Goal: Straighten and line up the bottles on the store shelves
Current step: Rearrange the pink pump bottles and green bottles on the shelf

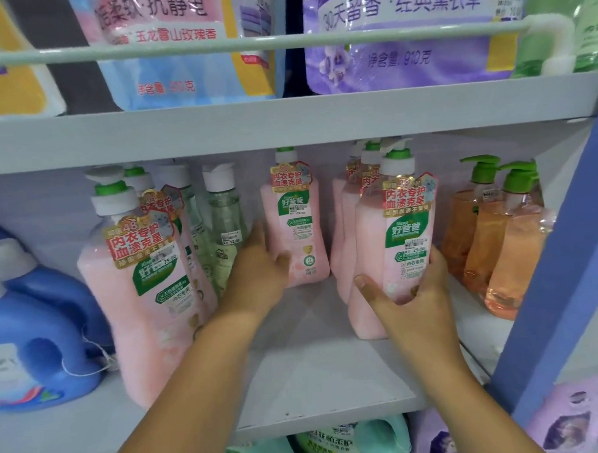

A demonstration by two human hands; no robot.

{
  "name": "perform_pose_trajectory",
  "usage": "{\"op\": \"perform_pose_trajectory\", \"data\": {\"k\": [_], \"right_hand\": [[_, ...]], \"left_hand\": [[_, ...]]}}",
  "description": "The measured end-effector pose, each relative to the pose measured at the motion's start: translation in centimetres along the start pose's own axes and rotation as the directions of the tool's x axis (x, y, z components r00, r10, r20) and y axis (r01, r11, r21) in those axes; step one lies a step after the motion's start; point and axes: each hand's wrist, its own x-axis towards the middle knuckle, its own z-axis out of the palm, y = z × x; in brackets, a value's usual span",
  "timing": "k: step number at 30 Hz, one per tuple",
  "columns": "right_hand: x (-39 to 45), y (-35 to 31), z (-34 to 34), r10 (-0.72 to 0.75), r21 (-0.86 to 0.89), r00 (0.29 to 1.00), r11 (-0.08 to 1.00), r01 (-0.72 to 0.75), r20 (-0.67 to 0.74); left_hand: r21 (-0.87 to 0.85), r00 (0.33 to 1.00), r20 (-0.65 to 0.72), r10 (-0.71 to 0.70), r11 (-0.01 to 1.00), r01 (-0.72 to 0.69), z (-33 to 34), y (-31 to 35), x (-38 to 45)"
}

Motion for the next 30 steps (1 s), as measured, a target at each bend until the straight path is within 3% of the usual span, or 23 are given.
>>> {"op": "perform_pose_trajectory", "data": {"k": [1,3,5,6,7,8,10,11,12,13,15,18,20,22,23,25,27,28,30], "right_hand": [[0.0,-0.1,0.1,-0.014,-0.001,1.0,1.0,0.014,0.003],[0.2,0.0,0.1,-0.036,-0.01,0.999,0.999,0.036,0.006],[0.3,0.2,0.0,-0.078,-0.032,0.997,0.997,0.077,-0.028],[0.2,0.2,-0.1,-0.108,-0.046,0.993,0.993,0.106,-0.054],[-0.2,0.0,-0.2,-0.154,-0.059,0.985,0.987,0.15,-0.08],[-0.9,-0.7,-0.2,-0.226,-0.091,0.967,0.972,0.216,-0.115],[-2.7,-2.4,0.1,-0.457,-0.183,0.87,0.886,0.426,-0.184],[-3.6,-3.2,0.5,-0.548,-0.167,0.816,0.835,0.524,-0.182],[-4.6,-4.2,1.3,-0.571,-0.082,0.809,0.821,0.565,-0.137],[-5.5,-5.1,2.2,-0.536,0.036,0.842,0.842,0.539,-0.056],[-6.8,-7.2,4.3,-0.366,0.198,0.915,0.922,0.332,0.17],[-7.4,-9.2,8.0,-0.174,0.161,0.89,0.98,0.116,0.422],[-6.9,-9.8,9.8,-0.13,0.166,0.885,0.984,0.061,0.448],[-6.3,-9.6,10.7,-0.118,0.152,0.926,0.986,0.067,0.36],[-5.8,-9.2,10.8,-0.123,0.135,0.944,0.987,0.084,0.307],[-5.2,-8.2,10.6,-0.133,0.09,0.964,0.989,0.114,0.231],[-4.6,-7.4,10.5,-0.13,0.011,0.978,0.991,0.13,0.165],[-4.4,-7.0,10.6,-0.134,-0.015,0.983,0.99,0.137,0.129],[-4.0,-6.8,11.0,-0.145,-0.038,0.987,0.988,0.148,0.068]], "left_hand": [[-0.052,0.999,-0.044,0.032,0.998,-0.035,-0.9,0.4,-2.1],[-0.096,0.95,-0.275,0.144,0.98,-0.176,-3.8,0.9,-7.4],[0.059,0.786,-0.537,0.306,0.943,-0.327,-7.6,0.8,-12.2],[0.145,0.706,-0.623,0.338,0.936,-0.321,-9.3,-0.3,-13.5],[0.18,0.671,-0.671,0.317,0.947,-0.268,-10.7,-1.8,-14.0],[0.154,0.684,-0.683,0.255,0.966,-0.207,-11.8,-3.3,-14.0],[-0.011,0.798,-0.6,0.061,0.996,-0.085,-12.8,-5.2,-13.3],[-0.125,0.857,-0.515,-0.021,0.991,-0.051,-12.6,-5.7,-13.1],[-0.177,0.889,-0.455,-0.047,0.983,-0.039,-12.3,-6.2,-12.9],[-0.154,0.895,-0.446,-0.032,0.987,-0.042,-12.0,-6.3,-12.9],[-0.075,0.898,-0.44,-0.013,0.997,-0.022,-11.4,-6.4,-12.4],[-0.077,0.95,-0.31,0.025,0.996,-0.051,-9.9,-5.2,-11.6],[-0.018,0.976,-0.177,0.13,0.991,-0.135,-8.7,-4.6,-11.1],[0.026,0.977,-0.049,0.205,0.979,-0.204,-8.3,-3.7,-10.7],[0.022,0.965,-0.084,0.249,0.969,-0.248,-8.4,-3.7,-10.4],[0.109,0.89,-0.316,0.327,0.945,-0.309,-9.2,-4.5,-9.5],[0.184,0.816,-0.528,0.234,0.97,-0.159,-10.4,-5.6,-8.2],[0.162,0.806,-0.569,0.164,0.983,-0.085,-11.0,-5.8,-7.5],[-0.02,0.863,-0.506,-0.001,1.0,-0.01,-11.5,-5.5,-6.3]]}}
